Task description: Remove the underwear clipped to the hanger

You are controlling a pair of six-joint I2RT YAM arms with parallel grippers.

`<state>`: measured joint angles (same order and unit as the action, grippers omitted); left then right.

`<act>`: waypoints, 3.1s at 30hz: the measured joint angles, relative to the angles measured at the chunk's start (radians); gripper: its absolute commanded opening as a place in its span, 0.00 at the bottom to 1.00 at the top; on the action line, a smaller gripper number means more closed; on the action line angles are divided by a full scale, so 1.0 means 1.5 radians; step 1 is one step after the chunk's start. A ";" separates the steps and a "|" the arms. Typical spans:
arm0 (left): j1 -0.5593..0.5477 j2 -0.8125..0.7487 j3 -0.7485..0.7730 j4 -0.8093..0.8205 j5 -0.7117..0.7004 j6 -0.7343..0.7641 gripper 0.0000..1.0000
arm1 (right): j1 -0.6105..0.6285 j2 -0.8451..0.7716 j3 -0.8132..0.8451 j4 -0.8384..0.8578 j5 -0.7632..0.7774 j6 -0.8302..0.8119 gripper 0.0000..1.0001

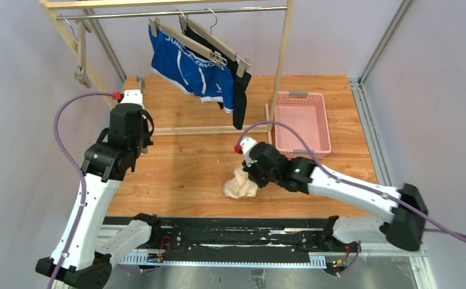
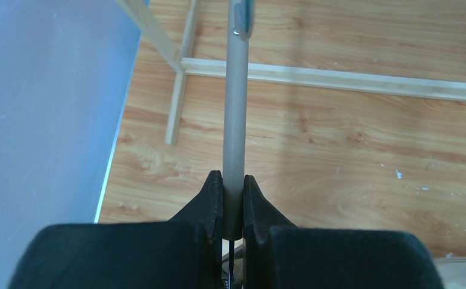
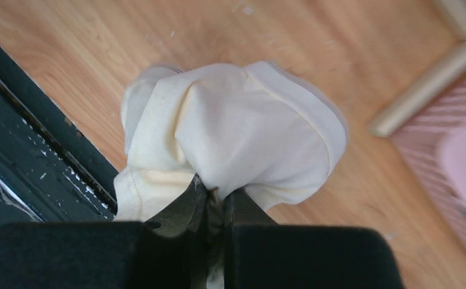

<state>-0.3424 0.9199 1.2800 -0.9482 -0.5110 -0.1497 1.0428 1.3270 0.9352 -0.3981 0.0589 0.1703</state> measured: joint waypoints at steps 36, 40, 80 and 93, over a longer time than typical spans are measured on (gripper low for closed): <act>0.237 0.285 0.484 -0.116 0.338 0.136 0.00 | -0.533 -0.009 0.127 0.062 0.112 -0.042 0.00; 0.239 0.288 0.512 -0.119 0.340 0.138 0.00 | -0.539 0.051 0.114 0.083 0.099 -0.050 0.00; 0.320 0.394 0.657 -0.077 0.364 0.141 0.00 | -0.561 -0.058 0.045 0.093 0.061 -0.076 0.69; 0.336 0.430 0.645 -0.059 0.412 0.135 0.00 | -0.558 -0.060 0.041 0.094 0.053 -0.076 0.70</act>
<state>0.1616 1.5642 2.2475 -1.0363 0.1070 0.0521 0.2054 1.2373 0.9966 -0.2569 0.1387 0.0559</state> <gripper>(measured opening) 0.077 0.694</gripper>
